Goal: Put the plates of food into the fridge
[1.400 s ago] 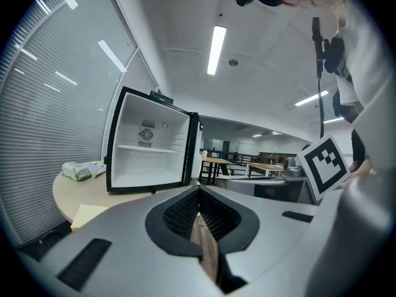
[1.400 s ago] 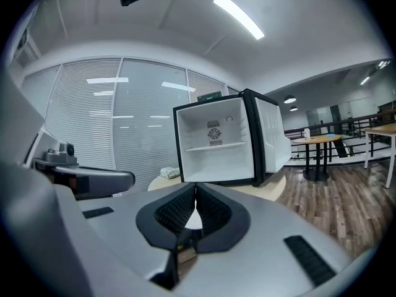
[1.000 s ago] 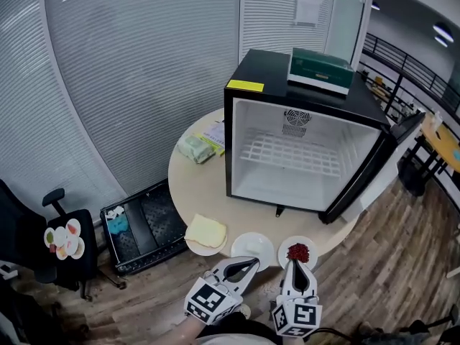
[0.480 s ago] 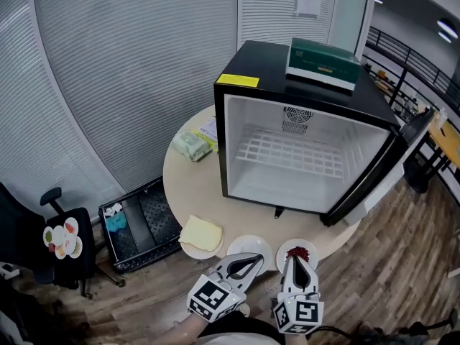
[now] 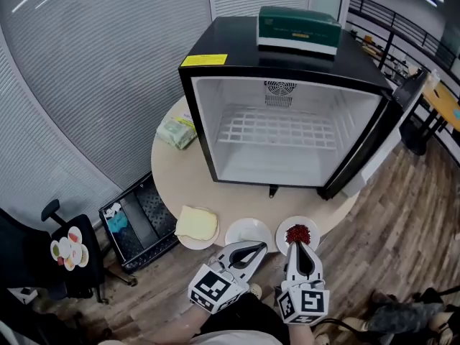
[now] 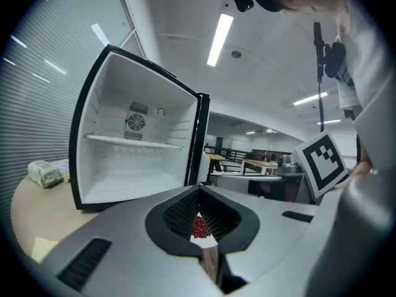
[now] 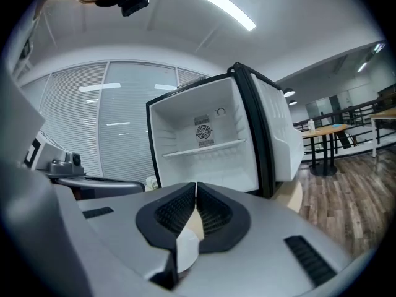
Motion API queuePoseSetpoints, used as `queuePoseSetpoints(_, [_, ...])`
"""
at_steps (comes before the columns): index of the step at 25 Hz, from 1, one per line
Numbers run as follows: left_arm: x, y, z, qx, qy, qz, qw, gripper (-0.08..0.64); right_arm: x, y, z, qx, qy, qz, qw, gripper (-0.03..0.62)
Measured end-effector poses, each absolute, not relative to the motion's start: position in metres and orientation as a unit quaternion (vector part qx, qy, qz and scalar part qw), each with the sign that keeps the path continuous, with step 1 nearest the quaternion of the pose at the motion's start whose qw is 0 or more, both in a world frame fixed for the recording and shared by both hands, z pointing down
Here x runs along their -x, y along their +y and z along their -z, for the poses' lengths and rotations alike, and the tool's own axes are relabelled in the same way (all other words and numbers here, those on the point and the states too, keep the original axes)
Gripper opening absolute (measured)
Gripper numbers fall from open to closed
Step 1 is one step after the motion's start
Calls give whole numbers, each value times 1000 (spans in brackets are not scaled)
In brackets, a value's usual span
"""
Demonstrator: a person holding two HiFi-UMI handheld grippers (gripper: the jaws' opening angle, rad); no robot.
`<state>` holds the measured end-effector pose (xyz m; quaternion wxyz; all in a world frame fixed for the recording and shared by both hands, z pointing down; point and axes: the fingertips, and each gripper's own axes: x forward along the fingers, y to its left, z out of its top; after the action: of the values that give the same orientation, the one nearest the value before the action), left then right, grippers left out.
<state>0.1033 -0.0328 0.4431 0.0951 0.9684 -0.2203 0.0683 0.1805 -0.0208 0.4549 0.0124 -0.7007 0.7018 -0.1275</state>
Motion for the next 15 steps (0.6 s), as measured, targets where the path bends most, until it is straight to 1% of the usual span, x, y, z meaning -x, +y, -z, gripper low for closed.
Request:
queuePoseSetpoints(10, [-134,-20,-470,-979,-110,-124,123,5,-217,15,-486,781,595,189,25,12])
queuePoseSetpoints(13, [-140,-17,-479,-979,-90,-133,125,5,-225,24,-501,791,572,216,37,29])
queuePoseSetpoints(15, [-143,-15,-486,-979,-79,-138,127,5,-229,30,-509,794,560,231,49,63])
